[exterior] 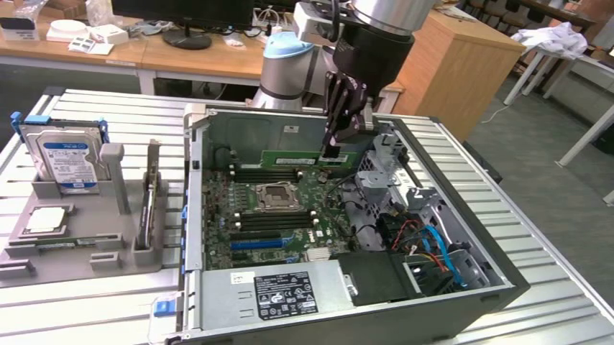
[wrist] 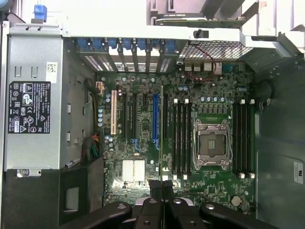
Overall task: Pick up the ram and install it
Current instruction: 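Pick up the ram and move it above insertion slot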
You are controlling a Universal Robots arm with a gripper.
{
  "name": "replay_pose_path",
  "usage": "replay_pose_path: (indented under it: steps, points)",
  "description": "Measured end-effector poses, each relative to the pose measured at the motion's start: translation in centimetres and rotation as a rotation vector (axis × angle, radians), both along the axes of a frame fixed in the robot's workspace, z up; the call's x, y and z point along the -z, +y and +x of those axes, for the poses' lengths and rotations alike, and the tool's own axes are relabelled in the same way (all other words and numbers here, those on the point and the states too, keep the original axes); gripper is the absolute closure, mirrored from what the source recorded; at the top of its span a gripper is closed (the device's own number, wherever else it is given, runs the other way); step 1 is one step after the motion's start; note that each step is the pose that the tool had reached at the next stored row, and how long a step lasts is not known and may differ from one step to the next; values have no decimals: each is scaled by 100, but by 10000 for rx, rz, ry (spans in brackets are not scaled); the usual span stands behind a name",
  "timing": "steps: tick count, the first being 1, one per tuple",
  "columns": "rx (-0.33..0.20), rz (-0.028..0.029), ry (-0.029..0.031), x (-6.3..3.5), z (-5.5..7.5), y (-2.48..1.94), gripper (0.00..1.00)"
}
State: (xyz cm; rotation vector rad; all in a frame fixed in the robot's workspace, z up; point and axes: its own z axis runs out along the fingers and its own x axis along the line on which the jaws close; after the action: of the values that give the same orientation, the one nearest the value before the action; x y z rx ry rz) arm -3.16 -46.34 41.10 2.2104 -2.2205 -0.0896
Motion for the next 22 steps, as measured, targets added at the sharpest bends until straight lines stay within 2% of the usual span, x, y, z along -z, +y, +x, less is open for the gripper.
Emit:
replay_pose_path:
  steps: [8,22]
  points:
    - [1,7,-1,2,0,16,89]
    - [15,14,-19,7,-2,74,89]
